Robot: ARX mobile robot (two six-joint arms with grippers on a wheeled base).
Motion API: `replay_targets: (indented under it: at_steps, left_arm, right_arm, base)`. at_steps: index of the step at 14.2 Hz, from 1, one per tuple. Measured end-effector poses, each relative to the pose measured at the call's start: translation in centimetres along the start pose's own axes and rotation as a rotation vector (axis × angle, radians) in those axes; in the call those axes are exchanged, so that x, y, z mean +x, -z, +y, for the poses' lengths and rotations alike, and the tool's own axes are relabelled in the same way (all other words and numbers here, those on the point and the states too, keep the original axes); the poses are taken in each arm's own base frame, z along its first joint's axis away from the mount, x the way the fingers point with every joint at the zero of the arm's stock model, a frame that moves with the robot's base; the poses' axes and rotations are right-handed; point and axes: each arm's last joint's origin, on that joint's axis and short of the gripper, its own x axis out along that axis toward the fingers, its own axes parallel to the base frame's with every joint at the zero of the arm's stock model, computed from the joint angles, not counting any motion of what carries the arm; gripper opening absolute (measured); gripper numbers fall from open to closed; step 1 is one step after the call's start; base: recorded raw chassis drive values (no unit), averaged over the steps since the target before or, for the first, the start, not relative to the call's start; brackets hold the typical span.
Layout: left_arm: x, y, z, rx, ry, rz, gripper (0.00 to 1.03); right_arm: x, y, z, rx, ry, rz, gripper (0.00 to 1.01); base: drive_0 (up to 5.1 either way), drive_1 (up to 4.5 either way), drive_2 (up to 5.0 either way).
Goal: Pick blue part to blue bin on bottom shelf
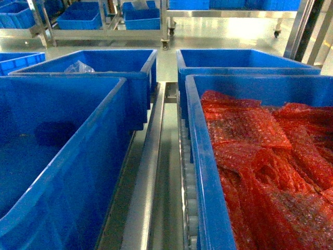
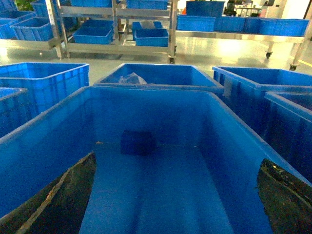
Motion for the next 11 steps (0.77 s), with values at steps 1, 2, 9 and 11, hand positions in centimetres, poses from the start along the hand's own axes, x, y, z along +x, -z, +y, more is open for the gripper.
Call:
replay_targets:
  at_steps: [1,2,9,11]
  left_arm:
    - [0.0,0.0,0.0,0.0,0.0,0.0,0.98]
    - [0.0,0.0,0.0,0.0,0.0,0.0,0.98]
    - [0.0,0.0,0.0,0.0,0.0,0.0,0.98]
    - [0.0,0.0,0.0,0.0,0.0,0.0,0.98]
  right_arm:
    - [0.0,0.0,0.0,0.0,0.0,0.0,0.98]
    - [0.0,0.0,0.0,0.0,0.0,0.0,0.98]
    - [0.0,0.0,0.0,0.0,0.0,0.0,0.98]
    - [0.0,0.0,0.0,0.0,0.0,0.0,0.98]
  base:
    - [0.0,0.0,0.0]
    - [0.0,0.0,0.0]
    - [0.0,0.0,0.0]
    - [0.0,0.0,0.0]
